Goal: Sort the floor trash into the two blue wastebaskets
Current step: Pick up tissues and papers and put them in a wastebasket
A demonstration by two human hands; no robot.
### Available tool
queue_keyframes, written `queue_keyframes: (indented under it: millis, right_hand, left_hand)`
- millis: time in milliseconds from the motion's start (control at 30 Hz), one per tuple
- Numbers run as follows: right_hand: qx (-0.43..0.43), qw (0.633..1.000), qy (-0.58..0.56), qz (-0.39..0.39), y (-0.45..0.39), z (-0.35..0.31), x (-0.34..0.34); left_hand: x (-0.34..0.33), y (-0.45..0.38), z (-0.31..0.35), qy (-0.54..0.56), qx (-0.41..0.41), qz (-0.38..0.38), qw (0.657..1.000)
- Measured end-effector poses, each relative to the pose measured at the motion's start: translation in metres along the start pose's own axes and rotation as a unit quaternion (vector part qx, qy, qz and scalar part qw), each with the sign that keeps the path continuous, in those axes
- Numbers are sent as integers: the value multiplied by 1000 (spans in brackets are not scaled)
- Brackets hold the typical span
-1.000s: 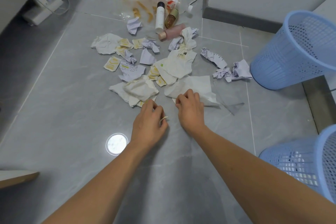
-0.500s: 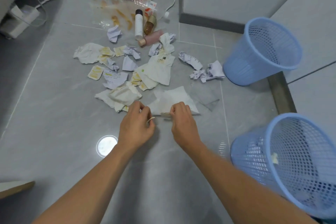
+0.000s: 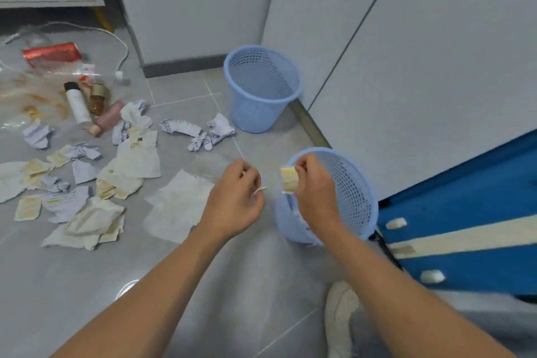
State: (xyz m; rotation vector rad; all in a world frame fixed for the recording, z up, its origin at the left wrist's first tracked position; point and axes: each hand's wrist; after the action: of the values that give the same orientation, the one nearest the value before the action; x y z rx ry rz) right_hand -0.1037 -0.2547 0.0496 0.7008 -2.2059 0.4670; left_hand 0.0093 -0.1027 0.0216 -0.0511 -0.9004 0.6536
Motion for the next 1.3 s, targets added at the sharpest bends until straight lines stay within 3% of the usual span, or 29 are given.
queue_keyframes:
  millis: [133, 233, 367, 500, 733, 833, 967, 1300]
  right_hand:
    - [-53, 995, 82, 27, -7, 56, 48]
    - [-28, 982, 186, 4, -5, 84, 54]
    - [26, 989, 142, 41, -6, 68, 27]
    - [109, 991, 83, 6, -4, 21, -32]
    - [251, 950, 90, -162, 27, -17, -173]
    - [184, 942, 130, -249, 28, -10, -222]
    - [87, 941, 147, -291, 18, 17, -264]
    - [99, 946, 80, -297, 13, 43, -269]
  left_hand:
    - [-51, -45, 42, 6, -61, -67, 996]
    - [-79, -49, 54, -44, -64, -122, 990]
    - [-73, -22, 37, -54, -55, -31, 997]
    - [-49, 22, -17, -58, 10, 40, 997]
    - [-30, 130, -136, -135, 238, 29, 961]
    - [-36, 157, -167, -135, 326, 2, 936]
    - [-49, 165, -193, -129, 299, -21, 945]
    - [-57, 161, -205, -149, 247, -5, 958]
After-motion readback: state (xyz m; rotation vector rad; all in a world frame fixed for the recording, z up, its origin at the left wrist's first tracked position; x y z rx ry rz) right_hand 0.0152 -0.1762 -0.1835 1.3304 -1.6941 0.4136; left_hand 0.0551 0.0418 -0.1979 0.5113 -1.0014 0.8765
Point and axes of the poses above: each hand's wrist, its own y-axis away from the middle knuckle, its own x-axis out of the back of the hand, z = x × y, and after that the axes turned 9 degrees about -x, right-handed
